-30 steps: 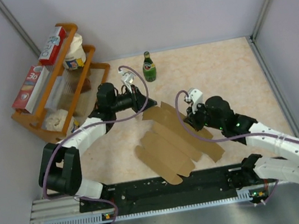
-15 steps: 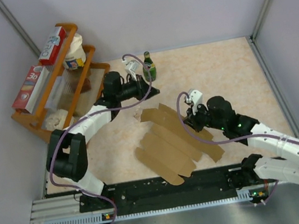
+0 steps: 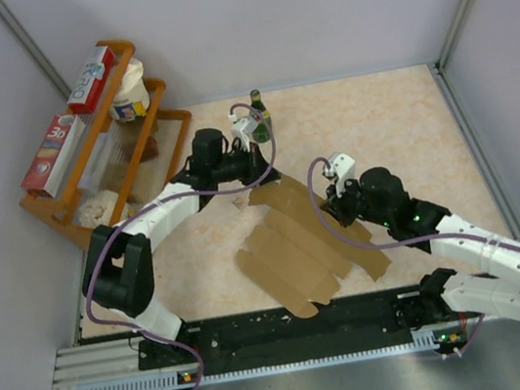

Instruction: Fold the paper box

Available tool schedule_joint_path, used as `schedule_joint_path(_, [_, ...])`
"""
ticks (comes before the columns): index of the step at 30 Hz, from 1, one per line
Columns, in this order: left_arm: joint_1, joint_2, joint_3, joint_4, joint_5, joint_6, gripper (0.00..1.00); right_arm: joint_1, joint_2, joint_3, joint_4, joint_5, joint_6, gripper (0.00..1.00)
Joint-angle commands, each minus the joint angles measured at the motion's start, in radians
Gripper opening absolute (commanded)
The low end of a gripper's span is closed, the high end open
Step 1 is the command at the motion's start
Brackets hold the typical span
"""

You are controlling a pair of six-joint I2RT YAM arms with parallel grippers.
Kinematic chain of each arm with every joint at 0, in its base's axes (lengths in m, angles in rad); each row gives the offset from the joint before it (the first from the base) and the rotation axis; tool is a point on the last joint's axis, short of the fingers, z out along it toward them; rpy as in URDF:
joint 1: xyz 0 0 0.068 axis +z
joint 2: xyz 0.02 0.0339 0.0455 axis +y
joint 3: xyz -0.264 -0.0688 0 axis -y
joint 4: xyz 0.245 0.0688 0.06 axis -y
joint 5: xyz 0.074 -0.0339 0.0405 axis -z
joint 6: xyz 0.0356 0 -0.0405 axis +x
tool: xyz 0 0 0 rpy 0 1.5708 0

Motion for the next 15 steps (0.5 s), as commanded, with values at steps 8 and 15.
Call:
schedule_joint_path(8, [-0.04,-0.062,0.039,-0.047,-0.003,0.059,0.05,0.014,0.047,0.016,0.087,0.072,0.044,0.0])
schedule_joint_path(15, [-0.066,-0.085,0.018,-0.032,-0.015,0.059,0.06,0.012,0.07,0.016,0.087,0.106,0.057,0.0])
